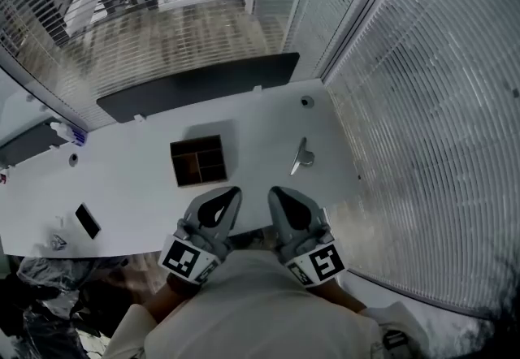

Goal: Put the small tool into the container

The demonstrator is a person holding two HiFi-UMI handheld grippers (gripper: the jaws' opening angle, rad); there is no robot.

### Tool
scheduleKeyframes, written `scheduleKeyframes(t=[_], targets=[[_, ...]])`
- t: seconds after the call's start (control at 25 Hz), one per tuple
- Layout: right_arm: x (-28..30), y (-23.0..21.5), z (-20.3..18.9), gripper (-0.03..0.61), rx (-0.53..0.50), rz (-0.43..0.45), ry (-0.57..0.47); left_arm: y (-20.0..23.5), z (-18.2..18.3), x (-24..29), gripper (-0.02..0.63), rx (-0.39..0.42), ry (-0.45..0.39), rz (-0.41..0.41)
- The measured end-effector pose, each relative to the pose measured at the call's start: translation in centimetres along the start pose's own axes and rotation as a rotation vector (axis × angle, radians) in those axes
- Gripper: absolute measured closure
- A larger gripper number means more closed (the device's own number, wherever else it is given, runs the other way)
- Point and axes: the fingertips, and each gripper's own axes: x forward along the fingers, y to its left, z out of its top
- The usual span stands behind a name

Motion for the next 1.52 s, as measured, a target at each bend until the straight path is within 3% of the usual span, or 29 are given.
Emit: scheduleKeyframes(t=[0.36,1.52], targets=[[-1.3,-2.3,-1.0,0.578,0.022,-0.043,0.049,-0.5,-1.4,2.1,0.611,-0.006,0.081,-0.023],[-4.1,-16.0,-9.0,0.578,0.09,-0.205,0.186,-3.9,-12.6,15.9,0.611,-0.038,0.304,-0.198]])
